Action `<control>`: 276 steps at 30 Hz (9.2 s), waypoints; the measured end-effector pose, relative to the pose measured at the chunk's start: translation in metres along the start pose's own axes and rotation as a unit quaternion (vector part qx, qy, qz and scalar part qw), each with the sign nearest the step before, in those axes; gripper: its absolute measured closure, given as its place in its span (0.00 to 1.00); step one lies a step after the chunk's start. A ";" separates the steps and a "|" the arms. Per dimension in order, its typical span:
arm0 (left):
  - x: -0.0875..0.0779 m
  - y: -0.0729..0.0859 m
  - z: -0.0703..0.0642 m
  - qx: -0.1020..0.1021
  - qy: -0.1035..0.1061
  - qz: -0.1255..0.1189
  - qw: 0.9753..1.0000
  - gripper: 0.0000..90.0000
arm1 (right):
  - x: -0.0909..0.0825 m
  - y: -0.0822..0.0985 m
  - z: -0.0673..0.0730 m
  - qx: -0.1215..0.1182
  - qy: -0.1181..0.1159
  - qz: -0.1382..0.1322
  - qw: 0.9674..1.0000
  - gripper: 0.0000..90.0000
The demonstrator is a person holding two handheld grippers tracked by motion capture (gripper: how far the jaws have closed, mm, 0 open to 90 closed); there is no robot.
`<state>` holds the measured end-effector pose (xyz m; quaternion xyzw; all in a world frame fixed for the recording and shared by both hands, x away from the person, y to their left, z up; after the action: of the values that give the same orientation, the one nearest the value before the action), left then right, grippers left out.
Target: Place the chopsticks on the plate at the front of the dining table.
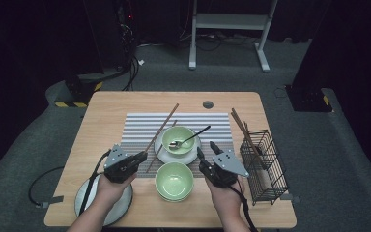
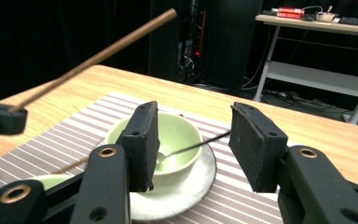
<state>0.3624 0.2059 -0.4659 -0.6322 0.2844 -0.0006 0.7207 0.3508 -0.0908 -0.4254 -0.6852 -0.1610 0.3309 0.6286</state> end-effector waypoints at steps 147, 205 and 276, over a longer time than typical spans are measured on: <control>0.067 0.024 0.001 0.036 -0.062 0.211 0.975 0.92 | -0.013 0.065 -0.001 0.013 -0.013 0.049 0.999 0.58; 0.057 0.017 0.000 0.018 -0.027 0.180 0.983 0.92 | -0.011 0.066 -0.002 0.014 -0.016 0.051 0.998 0.58; 0.051 0.025 -0.021 0.046 -0.018 0.195 0.980 0.90 | -0.009 0.068 0.000 0.016 -0.020 0.054 0.998 0.58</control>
<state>0.3873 0.1739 -0.5101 -0.5306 0.3884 0.1380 0.7406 0.3311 -0.1070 -0.4888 -0.6764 -0.1304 0.3805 0.6170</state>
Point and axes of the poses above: each handheld gripper's, and its own axes: x roughly forward along the jaws, y roughly out of its underside, z roughly to its left, the point moved 3 cm from there along x, roughly forward along the jaws, and after that the axes turned 14 degrees about -y, right-handed, at the moved point
